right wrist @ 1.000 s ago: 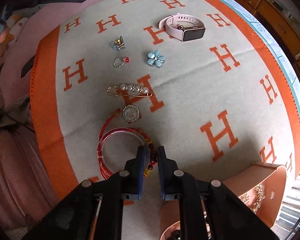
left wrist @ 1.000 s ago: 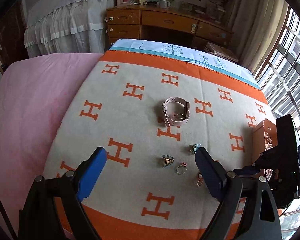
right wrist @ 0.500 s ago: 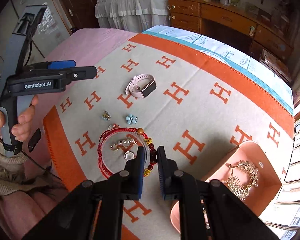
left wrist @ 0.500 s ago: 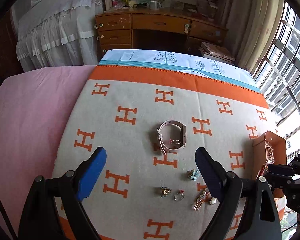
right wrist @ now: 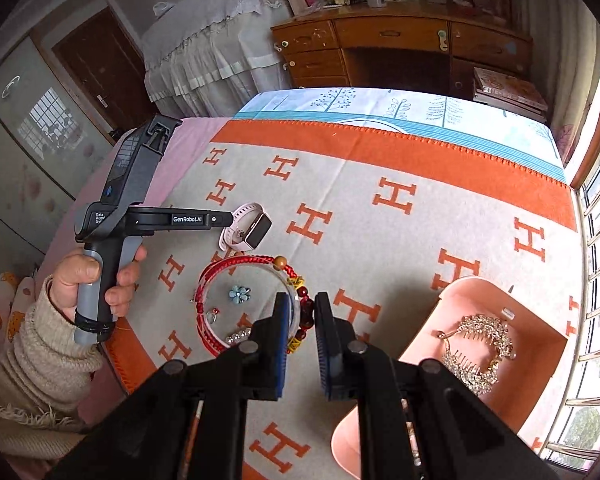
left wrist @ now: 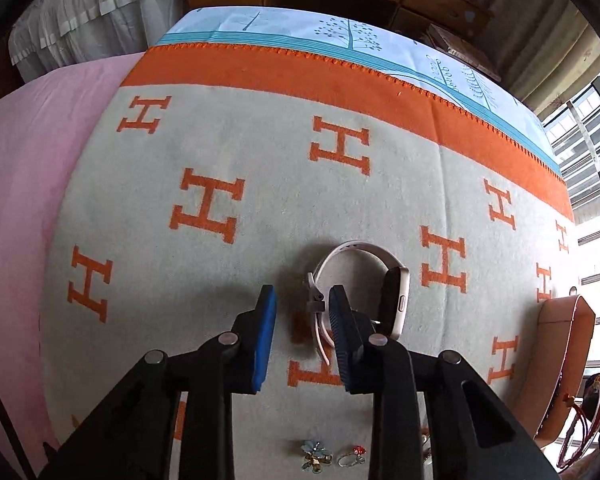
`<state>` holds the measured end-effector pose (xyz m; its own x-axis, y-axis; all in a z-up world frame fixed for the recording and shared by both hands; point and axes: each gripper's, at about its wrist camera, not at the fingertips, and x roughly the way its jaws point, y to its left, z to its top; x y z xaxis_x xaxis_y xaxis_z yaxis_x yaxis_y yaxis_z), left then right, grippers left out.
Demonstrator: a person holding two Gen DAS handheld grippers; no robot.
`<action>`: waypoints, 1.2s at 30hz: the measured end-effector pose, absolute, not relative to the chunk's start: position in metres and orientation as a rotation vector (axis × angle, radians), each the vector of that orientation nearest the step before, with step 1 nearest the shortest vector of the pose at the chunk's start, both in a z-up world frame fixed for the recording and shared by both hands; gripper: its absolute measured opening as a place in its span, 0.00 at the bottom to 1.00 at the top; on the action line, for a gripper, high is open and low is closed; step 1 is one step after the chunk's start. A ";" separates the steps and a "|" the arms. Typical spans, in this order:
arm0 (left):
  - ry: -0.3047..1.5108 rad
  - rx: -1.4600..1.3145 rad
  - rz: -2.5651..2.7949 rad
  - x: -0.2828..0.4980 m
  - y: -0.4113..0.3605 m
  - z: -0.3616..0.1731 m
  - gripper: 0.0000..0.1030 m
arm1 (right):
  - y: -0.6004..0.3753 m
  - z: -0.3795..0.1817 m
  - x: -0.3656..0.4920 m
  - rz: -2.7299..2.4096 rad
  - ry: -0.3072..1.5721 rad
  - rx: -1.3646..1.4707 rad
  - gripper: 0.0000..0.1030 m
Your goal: Organize jewelry
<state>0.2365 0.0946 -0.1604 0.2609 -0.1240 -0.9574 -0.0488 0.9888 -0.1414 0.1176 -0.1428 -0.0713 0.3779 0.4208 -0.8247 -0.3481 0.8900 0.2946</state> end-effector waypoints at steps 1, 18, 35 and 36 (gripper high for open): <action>1.315 -0.157 -0.055 0.238 0.094 -0.162 0.25 | -0.143 -0.071 0.118 0.492 1.077 0.076 0.12; 1.333 -0.188 -0.107 0.234 0.095 -0.154 0.55 | -0.119 -0.083 0.117 0.573 1.091 0.060 0.12; 1.387 -0.132 -0.121 0.242 0.075 -0.173 0.54 | -0.127 -0.081 0.115 0.562 1.092 0.079 0.12; 1.391 -0.129 -0.120 0.242 0.074 -0.174 0.53 | -0.126 -0.081 0.116 0.562 1.091 0.078 0.12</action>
